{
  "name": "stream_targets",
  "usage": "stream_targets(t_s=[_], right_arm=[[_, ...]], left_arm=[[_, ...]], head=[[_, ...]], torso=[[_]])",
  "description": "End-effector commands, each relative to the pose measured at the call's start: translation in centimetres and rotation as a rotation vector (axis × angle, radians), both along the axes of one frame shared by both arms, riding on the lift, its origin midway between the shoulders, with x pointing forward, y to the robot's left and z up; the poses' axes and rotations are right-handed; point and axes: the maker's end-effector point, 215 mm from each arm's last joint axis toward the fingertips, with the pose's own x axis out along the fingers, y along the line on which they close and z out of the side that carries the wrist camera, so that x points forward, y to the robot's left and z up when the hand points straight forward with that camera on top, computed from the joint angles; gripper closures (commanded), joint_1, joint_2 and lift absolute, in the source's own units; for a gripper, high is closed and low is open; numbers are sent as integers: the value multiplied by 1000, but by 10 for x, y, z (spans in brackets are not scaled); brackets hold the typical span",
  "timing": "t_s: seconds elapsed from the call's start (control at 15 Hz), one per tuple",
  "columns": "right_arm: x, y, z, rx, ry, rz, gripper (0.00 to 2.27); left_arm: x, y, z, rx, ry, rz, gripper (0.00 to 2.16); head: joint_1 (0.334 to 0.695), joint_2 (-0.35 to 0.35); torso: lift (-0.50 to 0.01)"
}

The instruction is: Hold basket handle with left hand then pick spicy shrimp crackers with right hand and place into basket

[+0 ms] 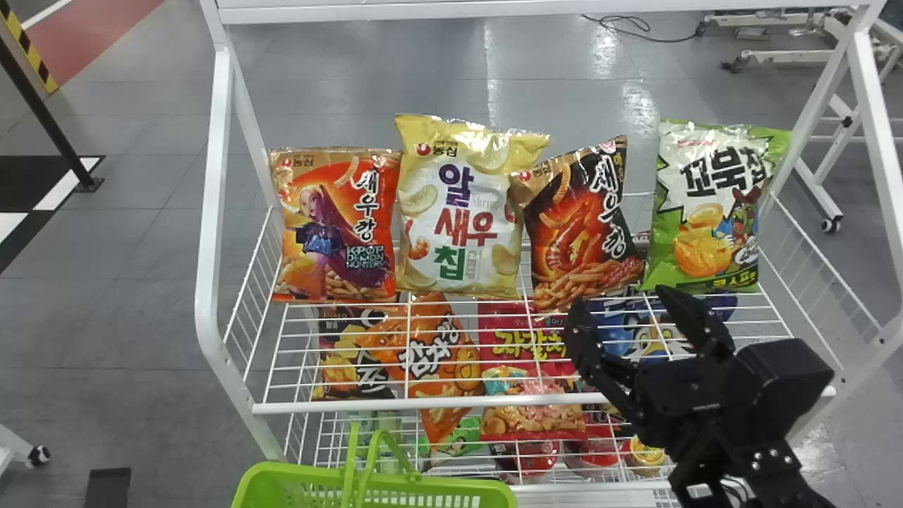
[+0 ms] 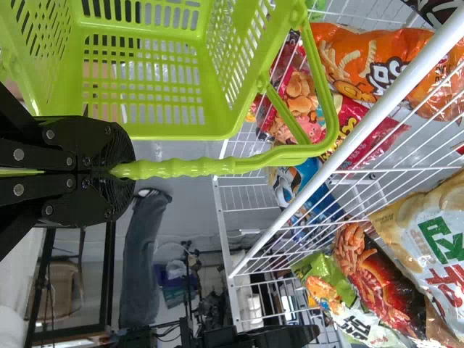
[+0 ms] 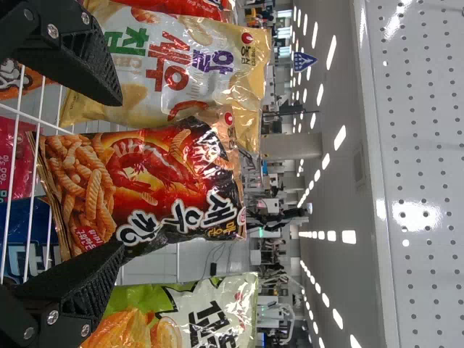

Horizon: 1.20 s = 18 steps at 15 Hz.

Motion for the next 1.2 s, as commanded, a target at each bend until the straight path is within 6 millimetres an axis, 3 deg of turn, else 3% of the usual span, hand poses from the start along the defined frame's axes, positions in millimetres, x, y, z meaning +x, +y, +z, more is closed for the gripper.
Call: stream_targets(t_s=[0.0, 0.67, 1.13], right_arm=[[0, 0, 1, 1, -2, 0, 120], [5, -6, 0, -7, -4, -10, 120], [59, -10, -2, -31, -20, -27, 120]], left_arm=[[0, 0, 0, -1, 1, 0, 1889], [0, 0, 0, 0, 1, -1, 1889], [-1, 1, -2, 6, 6, -1, 1889]], head=[[695, 33], [695, 29], [695, 18]], torso=[[-37], [-37], [-37]])
